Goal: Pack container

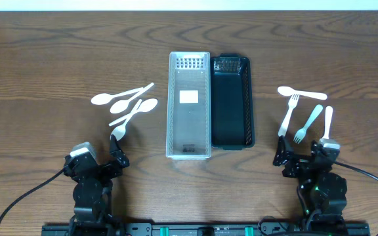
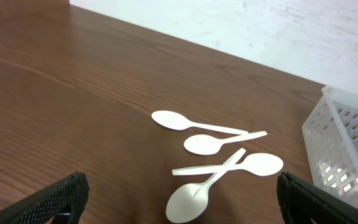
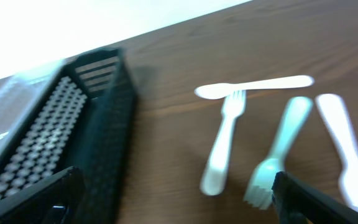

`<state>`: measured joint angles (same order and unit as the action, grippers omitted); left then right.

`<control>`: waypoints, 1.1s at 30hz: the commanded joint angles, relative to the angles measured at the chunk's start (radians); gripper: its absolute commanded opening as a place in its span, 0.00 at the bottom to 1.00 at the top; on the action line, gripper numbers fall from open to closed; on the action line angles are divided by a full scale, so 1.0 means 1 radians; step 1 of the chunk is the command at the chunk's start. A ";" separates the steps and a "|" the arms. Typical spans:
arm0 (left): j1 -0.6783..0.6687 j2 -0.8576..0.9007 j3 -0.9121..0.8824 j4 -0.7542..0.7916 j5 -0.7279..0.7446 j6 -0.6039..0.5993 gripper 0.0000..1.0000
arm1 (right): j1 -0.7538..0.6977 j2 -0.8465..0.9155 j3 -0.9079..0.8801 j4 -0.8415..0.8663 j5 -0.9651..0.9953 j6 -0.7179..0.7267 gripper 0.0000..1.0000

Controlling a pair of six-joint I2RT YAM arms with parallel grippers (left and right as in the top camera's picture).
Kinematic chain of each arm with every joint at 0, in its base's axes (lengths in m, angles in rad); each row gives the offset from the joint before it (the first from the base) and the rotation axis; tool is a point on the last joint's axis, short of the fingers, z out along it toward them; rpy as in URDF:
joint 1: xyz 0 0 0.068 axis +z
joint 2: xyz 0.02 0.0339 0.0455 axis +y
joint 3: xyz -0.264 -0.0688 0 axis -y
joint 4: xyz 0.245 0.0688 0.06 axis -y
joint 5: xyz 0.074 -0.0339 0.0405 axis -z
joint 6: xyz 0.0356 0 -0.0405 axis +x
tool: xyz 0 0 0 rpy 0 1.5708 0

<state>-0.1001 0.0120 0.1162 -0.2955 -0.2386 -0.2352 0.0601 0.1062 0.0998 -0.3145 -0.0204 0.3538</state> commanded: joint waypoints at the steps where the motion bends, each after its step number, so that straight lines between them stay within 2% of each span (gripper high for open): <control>1: -0.003 -0.008 -0.023 -0.005 0.037 -0.013 0.98 | 0.002 -0.010 -0.003 0.009 -0.158 -0.005 0.99; 4: -0.003 -0.008 -0.023 0.002 0.082 -0.023 0.98 | 0.002 -0.010 0.005 0.008 -0.238 -0.073 0.99; 8: -0.003 -0.007 0.000 0.011 0.178 -0.035 0.98 | 0.002 -0.003 0.055 -0.002 -0.243 -0.082 0.99; 13: -0.003 0.055 0.130 -0.018 0.206 -0.034 0.98 | 0.002 0.096 0.226 -0.073 -0.238 -0.150 0.99; 19: -0.003 0.305 0.433 -0.149 0.205 -0.024 0.98 | 0.002 0.383 0.504 -0.201 -0.159 -0.202 0.99; 23: -0.003 0.502 0.655 -0.245 0.205 -0.018 0.98 | -0.011 0.613 0.702 -0.319 -0.028 -0.222 0.99; 25: -0.003 0.603 0.764 -0.295 0.205 0.028 0.98 | -0.026 0.743 0.810 -0.378 0.003 -0.240 0.99; 29: -0.003 0.782 0.945 -0.418 0.203 0.099 0.98 | -0.087 1.019 1.033 -0.541 0.031 -0.277 0.99; 33: -0.001 0.910 1.049 -0.520 0.201 0.105 0.98 | -0.172 1.237 1.185 -0.654 0.039 -0.285 0.99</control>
<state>-0.1001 0.8490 1.1015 -0.7799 -0.0387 -0.1738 -0.0574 1.2346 1.2026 -0.9260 -0.0231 0.1017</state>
